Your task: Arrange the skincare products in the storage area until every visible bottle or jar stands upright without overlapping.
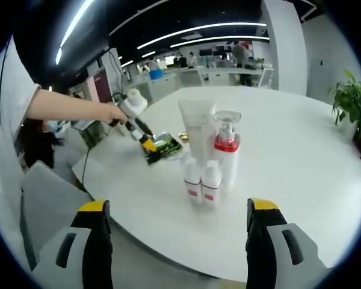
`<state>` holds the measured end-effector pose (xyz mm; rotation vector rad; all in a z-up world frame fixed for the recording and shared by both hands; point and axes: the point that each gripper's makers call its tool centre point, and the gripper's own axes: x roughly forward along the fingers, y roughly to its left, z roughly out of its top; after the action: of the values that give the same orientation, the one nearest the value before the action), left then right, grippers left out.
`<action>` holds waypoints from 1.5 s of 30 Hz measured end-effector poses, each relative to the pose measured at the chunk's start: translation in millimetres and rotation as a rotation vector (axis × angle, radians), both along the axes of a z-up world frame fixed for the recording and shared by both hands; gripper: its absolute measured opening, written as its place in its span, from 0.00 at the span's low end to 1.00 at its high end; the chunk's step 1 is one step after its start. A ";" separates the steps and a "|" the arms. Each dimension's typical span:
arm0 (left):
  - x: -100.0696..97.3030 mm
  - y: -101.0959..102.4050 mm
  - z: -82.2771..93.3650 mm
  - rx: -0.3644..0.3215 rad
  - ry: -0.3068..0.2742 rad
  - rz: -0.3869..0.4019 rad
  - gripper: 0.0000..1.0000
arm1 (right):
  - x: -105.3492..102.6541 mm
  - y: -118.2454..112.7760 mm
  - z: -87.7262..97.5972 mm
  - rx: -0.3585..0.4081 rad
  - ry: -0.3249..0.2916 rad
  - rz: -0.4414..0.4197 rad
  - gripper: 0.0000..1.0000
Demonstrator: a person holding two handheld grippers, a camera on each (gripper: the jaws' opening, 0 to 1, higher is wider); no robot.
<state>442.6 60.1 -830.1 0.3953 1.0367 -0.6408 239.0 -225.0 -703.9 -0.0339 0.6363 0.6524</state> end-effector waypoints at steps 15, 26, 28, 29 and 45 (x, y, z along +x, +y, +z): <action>8.0 8.3 4.1 -0.001 -0.043 0.026 0.36 | 0.1 -0.6 -0.7 -0.004 0.001 -0.003 0.93; 8.0 7.0 -1.6 0.036 -0.063 -0.041 0.05 | 0.0 -0.7 -1.2 -0.011 0.001 0.000 0.93; 11.1 9.3 -1.8 0.039 -0.073 -0.014 0.04 | 0.1 -0.7 -0.9 -0.010 0.000 -0.002 0.93; 11.5 8.9 -2.6 0.039 -0.074 -0.014 0.04 | 0.3 -1.0 -1.0 -0.011 0.000 -0.003 0.93; 6.8 -1.5 7.1 -0.025 -0.057 -0.005 0.03 | -0.1 -0.3 -1.0 -0.007 0.000 0.002 0.93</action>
<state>449.5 58.7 -823.0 0.3921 0.9731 -0.6433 238.9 -225.3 -704.9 -0.0415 0.6387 0.6525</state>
